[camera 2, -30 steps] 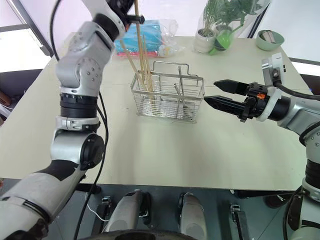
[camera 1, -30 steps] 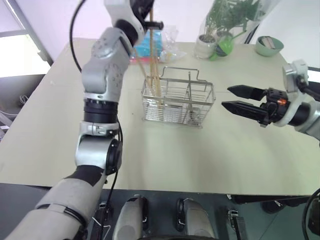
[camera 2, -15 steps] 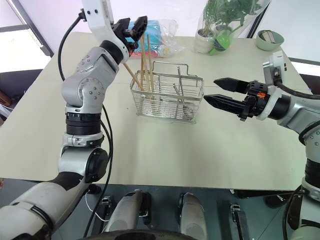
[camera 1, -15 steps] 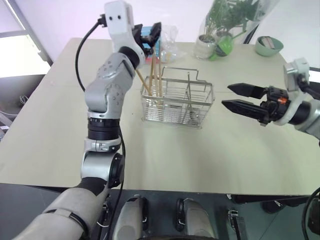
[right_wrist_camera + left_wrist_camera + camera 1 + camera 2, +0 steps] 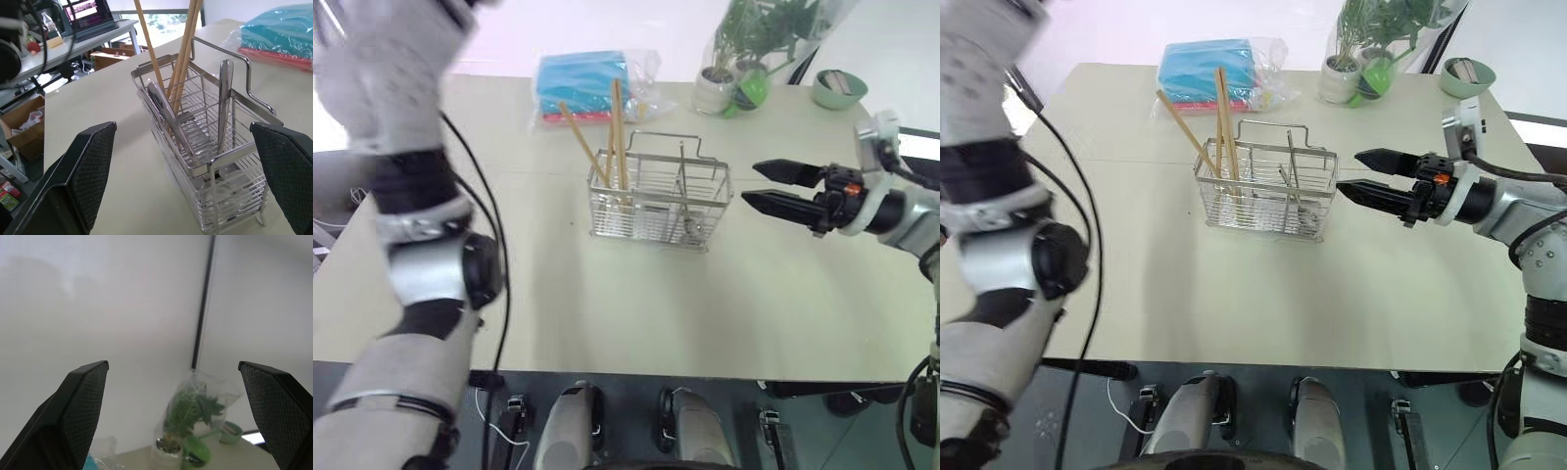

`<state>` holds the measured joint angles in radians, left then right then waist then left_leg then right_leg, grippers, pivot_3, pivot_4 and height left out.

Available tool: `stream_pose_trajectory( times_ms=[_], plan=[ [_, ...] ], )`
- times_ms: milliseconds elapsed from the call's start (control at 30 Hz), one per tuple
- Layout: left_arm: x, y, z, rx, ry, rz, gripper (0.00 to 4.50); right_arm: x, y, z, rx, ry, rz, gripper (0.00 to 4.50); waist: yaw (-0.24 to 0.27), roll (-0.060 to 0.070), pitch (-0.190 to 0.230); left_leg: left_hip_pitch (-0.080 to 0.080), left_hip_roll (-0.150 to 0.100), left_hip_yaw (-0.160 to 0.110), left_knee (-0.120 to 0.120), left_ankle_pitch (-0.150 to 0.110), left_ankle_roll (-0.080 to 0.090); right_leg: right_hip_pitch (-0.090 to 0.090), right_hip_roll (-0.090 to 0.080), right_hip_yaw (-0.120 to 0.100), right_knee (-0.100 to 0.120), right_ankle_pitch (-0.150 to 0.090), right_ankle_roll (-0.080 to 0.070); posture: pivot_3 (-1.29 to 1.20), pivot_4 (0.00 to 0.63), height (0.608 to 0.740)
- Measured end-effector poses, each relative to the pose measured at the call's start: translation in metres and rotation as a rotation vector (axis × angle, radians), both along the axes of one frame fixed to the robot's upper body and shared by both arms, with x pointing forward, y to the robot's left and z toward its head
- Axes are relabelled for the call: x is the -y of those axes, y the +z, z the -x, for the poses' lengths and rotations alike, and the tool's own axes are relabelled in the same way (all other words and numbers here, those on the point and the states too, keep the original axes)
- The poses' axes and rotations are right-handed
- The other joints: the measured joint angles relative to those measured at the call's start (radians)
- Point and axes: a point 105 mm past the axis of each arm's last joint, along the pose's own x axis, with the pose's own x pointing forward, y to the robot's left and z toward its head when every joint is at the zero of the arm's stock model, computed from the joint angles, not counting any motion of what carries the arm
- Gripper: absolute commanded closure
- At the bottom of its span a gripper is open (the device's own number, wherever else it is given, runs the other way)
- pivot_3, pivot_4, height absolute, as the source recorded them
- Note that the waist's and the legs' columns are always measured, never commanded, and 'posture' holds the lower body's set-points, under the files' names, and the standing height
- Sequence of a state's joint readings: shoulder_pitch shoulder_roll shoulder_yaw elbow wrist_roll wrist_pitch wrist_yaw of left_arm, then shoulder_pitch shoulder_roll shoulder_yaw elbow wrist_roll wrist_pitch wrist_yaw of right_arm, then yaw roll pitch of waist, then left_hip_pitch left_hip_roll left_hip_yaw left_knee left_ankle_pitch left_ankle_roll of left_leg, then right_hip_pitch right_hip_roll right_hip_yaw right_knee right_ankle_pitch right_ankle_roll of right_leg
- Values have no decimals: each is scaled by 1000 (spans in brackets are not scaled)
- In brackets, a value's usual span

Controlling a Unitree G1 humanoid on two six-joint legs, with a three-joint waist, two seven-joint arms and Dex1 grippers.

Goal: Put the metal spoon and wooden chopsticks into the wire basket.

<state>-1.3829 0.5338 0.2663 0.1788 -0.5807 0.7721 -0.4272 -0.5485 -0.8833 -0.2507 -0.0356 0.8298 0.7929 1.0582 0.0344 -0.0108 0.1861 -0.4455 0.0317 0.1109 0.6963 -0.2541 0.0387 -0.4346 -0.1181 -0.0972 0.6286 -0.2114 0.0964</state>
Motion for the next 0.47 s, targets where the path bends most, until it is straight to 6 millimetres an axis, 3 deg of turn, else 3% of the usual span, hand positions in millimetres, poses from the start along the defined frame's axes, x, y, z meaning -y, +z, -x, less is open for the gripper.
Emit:
stream_pose_trajectory(
  times_ms=[67, 167, 267, 367, 467],
  plan=[
    [-12, -12, 9, -12, -26, -177, 34, 4, 1, -2, 7, -3, 15, 0, -4, 1, 0, 0, 0, 0, 0, 0, 0, 0, 0, 0, 0, 0, 0, 0, 150, 715],
    [-38, -61, 15, -112, -48, -465, 34, 16, 5, -4, 22, -24, 57, 0, -14, 3, 1, 0, 0, 0, -1, 0, -1, -1, 0, 0, 0, 0, -1, 0, 150, 715],
    [-66, -103, 21, -244, -81, -622, 34, 31, 10, -5, 35, -47, 92, 0, -24, 3, 1, -3, 1, 0, -1, 0, -1, -4, 0, 0, 0, -2, -3, 0, 150, 715],
    [-84, -126, 36, -321, -131, -734, 34, 40, 12, -5, 42, -49, 123, 0, -29, 3, 1, -5, 1, 0, -1, 0, -1, -6, -1, 1, 0, -2, -4, 0, 150, 715],
    [-90, -139, 48, -364, -174, -789, 34, 45, 12, -9, 33, -54, 132, 0, -29, 4, 2, -6, 1, 0, -1, -1, 1, -7, -1, 1, 0, -2, -5, 0, 150, 715]
  ],
)
